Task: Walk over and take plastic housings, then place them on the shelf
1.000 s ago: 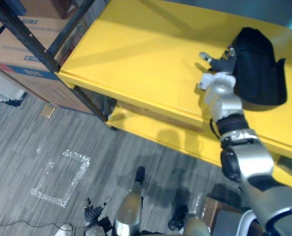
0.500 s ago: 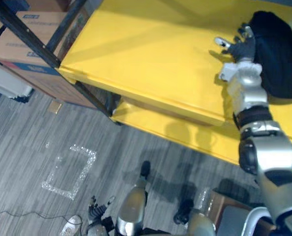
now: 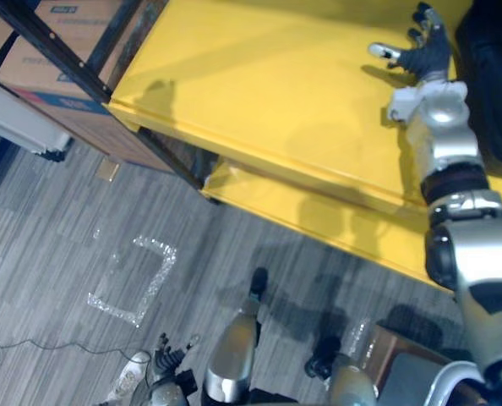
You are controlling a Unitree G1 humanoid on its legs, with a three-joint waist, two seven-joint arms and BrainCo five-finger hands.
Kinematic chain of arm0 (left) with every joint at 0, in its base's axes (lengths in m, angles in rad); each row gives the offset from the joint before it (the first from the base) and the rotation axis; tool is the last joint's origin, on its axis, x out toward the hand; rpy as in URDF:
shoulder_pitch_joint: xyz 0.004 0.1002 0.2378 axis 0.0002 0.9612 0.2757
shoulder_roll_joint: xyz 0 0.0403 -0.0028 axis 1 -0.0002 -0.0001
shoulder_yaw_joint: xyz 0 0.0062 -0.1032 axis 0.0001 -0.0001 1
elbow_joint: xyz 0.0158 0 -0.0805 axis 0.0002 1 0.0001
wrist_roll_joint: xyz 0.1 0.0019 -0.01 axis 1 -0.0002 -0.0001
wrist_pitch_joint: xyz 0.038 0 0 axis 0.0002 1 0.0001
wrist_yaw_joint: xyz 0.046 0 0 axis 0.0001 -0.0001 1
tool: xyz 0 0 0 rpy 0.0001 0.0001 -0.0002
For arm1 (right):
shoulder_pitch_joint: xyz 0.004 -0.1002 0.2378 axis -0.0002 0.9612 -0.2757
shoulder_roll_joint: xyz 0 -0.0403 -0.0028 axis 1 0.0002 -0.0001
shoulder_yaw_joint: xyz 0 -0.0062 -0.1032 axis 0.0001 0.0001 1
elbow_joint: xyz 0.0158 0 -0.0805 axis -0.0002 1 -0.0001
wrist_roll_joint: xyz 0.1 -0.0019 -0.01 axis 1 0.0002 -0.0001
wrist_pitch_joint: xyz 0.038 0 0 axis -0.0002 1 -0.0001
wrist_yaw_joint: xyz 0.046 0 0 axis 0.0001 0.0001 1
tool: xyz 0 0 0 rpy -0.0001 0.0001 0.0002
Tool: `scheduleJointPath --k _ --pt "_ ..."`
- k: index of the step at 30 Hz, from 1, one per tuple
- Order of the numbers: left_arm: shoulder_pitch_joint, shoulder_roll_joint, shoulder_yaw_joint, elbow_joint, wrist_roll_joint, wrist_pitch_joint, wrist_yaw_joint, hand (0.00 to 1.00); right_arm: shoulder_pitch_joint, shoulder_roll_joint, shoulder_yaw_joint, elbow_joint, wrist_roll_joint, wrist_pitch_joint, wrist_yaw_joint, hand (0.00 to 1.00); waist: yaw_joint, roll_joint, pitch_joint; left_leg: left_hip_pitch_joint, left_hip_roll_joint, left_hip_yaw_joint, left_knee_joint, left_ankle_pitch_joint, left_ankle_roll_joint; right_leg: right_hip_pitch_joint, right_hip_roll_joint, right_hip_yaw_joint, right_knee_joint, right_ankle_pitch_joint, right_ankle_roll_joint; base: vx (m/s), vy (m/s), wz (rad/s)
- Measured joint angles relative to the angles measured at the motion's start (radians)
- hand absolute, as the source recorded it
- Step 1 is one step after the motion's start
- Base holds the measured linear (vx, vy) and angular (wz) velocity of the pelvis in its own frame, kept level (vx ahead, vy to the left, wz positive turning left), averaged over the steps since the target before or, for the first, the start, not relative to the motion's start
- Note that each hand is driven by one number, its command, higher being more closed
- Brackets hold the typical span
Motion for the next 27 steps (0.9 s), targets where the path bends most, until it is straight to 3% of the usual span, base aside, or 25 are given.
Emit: scheduleJointPath --k 6,10,14,18,27 --pt "0.000 0.012 -0.030 0.007 -0.001 -0.011 0.000 0.00 -0.014 -0.001 0.007 0.004 0.001 0.046 -0.182 0.00 0.003 0.001 0.000 -0.003 -0.002 -0.015 0.000 0.002 -0.002 -0.001 0.002 0.002 0.000 -0.006 -0.002 -0.02 -0.026 0.06" --pt "0.000 0.013 -0.037 0.007 -0.001 -0.018 -0.003 0.00 -0.015 -0.008 0.006 0.005 0.003 0.060 -0.233 0.00 0.003 0.003 0.001 -0.003 0.000 -0.015 0.000 0.003 -0.004 -0.002 0.002 0.004 -0.001 -0.006 -0.002 0.00 0.000 0.00" --pt "0.000 0.013 -0.040 0.006 -0.003 -0.019 -0.011 0.00 -0.037 -0.030 0.006 0.003 0.014 0.061 -0.282 0.00 0.002 0.028 0.013 -0.003 0.002 -0.014 0.000 0.005 -0.005 -0.004 0.006 0.007 0.000 -0.004 -0.001 -0.02 -0.030 -0.01" --pt "0.000 0.013 -0.042 0.006 -0.030 -0.020 -0.015 0.00 -0.039 -0.037 0.005 -0.001 0.031 0.059 -0.308 0.00 0.002 0.029 0.013 -0.003 0.003 -0.014 0.000 0.005 -0.005 -0.006 0.007 0.010 0.000 -0.004 -0.001 -0.01 -0.028 -0.02" --pt "0.000 0.013 -0.072 0.004 -0.038 -0.022 -0.039 0.00 -0.040 -0.044 -0.045 0.000 0.043 0.061 -0.449 0.00 0.001 0.039 0.017 0.007 0.002 -0.013 0.000 0.006 -0.005 0.001 0.006 0.013 -0.001 -0.003 0.000 0.00 -0.008 0.00"
